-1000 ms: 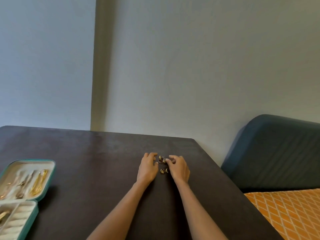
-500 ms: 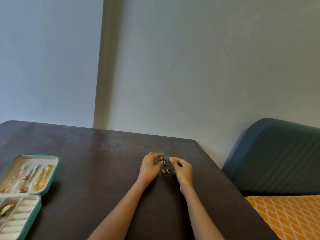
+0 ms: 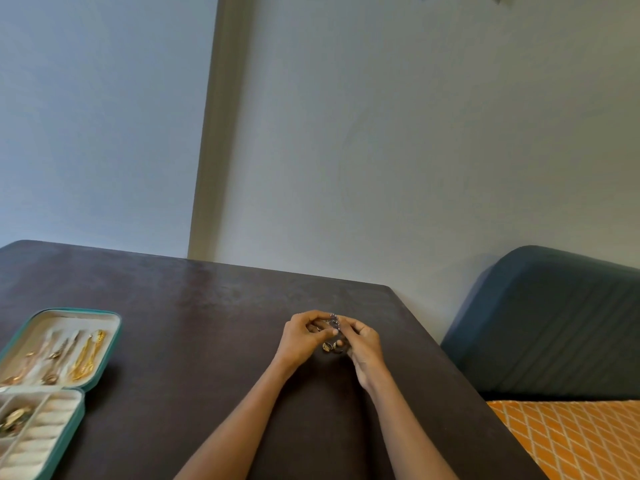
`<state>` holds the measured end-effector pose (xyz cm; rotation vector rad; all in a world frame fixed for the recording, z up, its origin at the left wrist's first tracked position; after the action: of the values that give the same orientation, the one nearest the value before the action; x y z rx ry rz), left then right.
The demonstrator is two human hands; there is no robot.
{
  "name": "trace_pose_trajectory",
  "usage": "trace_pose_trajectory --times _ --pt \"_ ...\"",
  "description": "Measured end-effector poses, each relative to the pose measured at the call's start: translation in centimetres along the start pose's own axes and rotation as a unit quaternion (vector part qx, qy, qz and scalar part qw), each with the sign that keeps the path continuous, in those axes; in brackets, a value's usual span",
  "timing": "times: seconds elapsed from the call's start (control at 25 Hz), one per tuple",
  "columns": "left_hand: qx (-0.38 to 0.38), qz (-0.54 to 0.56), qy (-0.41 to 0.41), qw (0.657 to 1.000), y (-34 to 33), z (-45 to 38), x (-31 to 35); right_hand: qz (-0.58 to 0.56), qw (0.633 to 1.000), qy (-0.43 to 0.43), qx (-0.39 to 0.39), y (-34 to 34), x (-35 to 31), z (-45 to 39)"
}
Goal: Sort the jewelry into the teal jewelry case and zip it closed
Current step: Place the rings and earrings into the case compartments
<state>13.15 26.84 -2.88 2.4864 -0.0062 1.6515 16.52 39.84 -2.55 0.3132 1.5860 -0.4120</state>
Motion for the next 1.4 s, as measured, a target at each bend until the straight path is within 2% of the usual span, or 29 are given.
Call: trace_pose_trajectory --times 0.16,0.4,0.48,0.56,0.64,0.72,0.88,1.04,1.16,1.4 --pt "0.029 0.055 0.034 0.997 0.5 -0.1 -0.2 0.018 0.999 -0.015 -0.025 -1.1 -1.1 -0.3" --pt "0.016 0.033 0.019 0.999 0.6 0.0 -0.5 0.132 0.99 -0.028 -0.049 -1.3 -2.5 -0.1" --pt "0.054 0.053 0.039 0.996 0.9 -0.1 -0.6 0.106 0.994 -0.024 -0.031 -1.4 -2.6 -0.1" --pt "0.096 0.074 0.065 0.991 1.2 -0.1 -0.8 0.12 0.992 -0.001 0.039 -1.1 -2.7 -0.8" --pt "0.122 0.093 0.085 0.985 1.4 -0.1 -1.0 0.194 0.974 0.03 0.109 -0.5 -2.5 -1.9" --pt "0.139 0.101 0.096 0.98 1.4 -0.2 -1.1 0.281 0.949 0.047 0.133 -0.3 -2.3 -2.5" --pt "0.127 0.069 0.082 0.986 1.2 -0.3 -1.2 0.462 0.88 0.067 0.092 -1.1 -1.6 -2.1" --pt "0.129 0.055 0.084 0.987 1.2 -0.4 -1.3 0.534 0.827 0.134 0.111 -2.4 -1.1 -2.1" --pt "0.128 0.055 0.084 0.987 1.2 -0.4 -1.3 0.592 0.782 0.168 0.098 -3.6 -0.6 -2.6" --pt "0.124 0.048 0.088 0.987 1.1 -0.6 -1.3 0.583 0.783 0.172 0.134 -3.7 -0.1 -3.0"
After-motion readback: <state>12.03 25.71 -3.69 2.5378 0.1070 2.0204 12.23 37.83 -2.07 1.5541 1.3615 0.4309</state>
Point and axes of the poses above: each hand's wrist, its own z-axis away from the middle knuckle, its own y-axis out of the back of the hand, x = y × z, the point moved 3 cm from there along -z, towards the middle knuckle, and after that the axes turned 7 degrees about x, right-handed, at the moved point
